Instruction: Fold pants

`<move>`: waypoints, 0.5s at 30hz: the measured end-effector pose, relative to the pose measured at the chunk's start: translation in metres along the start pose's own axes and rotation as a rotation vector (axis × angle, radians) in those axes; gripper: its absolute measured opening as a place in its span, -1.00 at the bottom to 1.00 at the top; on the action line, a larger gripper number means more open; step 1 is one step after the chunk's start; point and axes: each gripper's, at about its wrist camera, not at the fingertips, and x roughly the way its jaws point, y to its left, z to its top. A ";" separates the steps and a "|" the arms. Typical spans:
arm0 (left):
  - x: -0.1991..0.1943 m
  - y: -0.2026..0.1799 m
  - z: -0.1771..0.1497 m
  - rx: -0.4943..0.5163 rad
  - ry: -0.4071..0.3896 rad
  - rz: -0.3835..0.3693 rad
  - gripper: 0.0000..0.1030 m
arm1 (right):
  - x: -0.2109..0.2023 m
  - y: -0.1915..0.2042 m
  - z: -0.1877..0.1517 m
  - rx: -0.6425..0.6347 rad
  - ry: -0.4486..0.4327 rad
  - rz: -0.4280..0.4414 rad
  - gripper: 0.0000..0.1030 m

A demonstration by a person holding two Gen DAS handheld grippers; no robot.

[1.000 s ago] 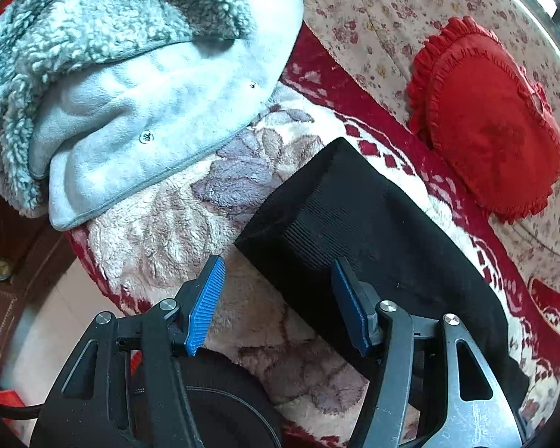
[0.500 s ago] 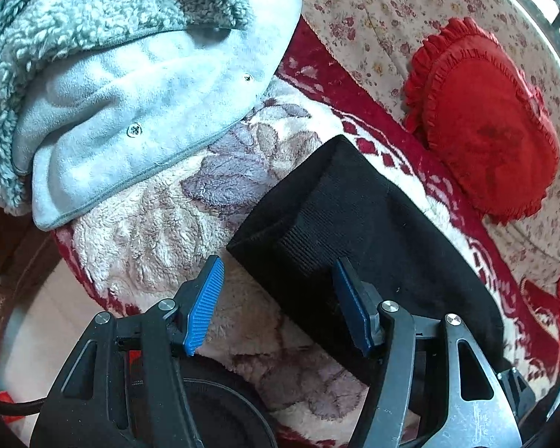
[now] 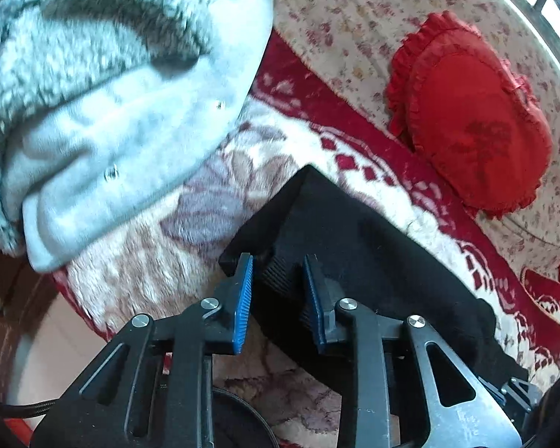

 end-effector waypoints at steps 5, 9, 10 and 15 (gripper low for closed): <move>-0.009 0.010 -0.003 0.014 -0.032 0.021 -0.53 | 0.009 0.020 -0.011 0.041 0.045 0.070 -0.90; 0.009 0.018 -0.012 0.014 0.021 0.070 -0.53 | 0.044 0.021 -0.032 0.036 0.137 0.033 -0.90; 0.011 0.019 -0.015 0.011 0.027 0.076 -0.52 | 0.045 0.018 -0.034 0.053 0.136 0.039 -0.90; -0.004 0.019 -0.015 0.000 -0.002 0.089 -0.53 | 0.003 0.008 -0.022 0.085 0.081 0.046 -0.75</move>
